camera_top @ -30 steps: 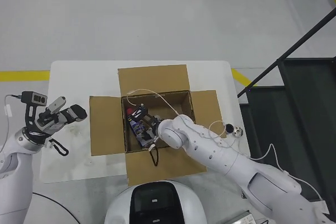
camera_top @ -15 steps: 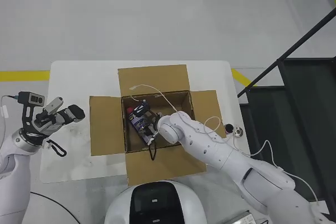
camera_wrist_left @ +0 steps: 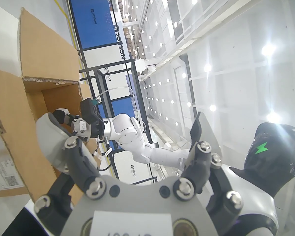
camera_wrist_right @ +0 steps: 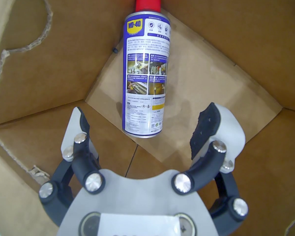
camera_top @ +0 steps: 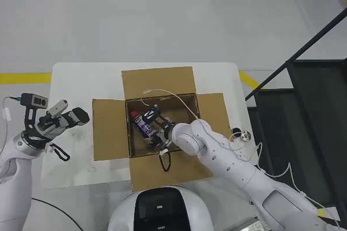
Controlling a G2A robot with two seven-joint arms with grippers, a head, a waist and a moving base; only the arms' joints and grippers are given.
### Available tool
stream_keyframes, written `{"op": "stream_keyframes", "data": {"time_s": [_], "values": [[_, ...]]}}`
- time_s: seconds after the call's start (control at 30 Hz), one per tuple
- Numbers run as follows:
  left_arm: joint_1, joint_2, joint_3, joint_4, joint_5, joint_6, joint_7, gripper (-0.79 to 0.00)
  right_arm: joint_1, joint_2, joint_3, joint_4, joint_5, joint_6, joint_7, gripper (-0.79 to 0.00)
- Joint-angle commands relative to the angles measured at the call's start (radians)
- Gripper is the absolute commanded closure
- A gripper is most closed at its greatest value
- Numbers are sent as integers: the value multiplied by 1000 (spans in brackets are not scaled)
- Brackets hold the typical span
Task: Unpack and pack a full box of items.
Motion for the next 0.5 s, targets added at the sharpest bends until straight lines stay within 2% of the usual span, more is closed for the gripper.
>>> {"op": "stream_keyframes", "data": {"time_s": [0.0,0.47], "values": [[1,1,1,-1,0,0,0,-785,20,-11,-18,25,-1,1,-13,-785],[30,8,-15,-9,-13,-10,0,-785,178,-121,-163,295,46,-13,-55,-785]]}}
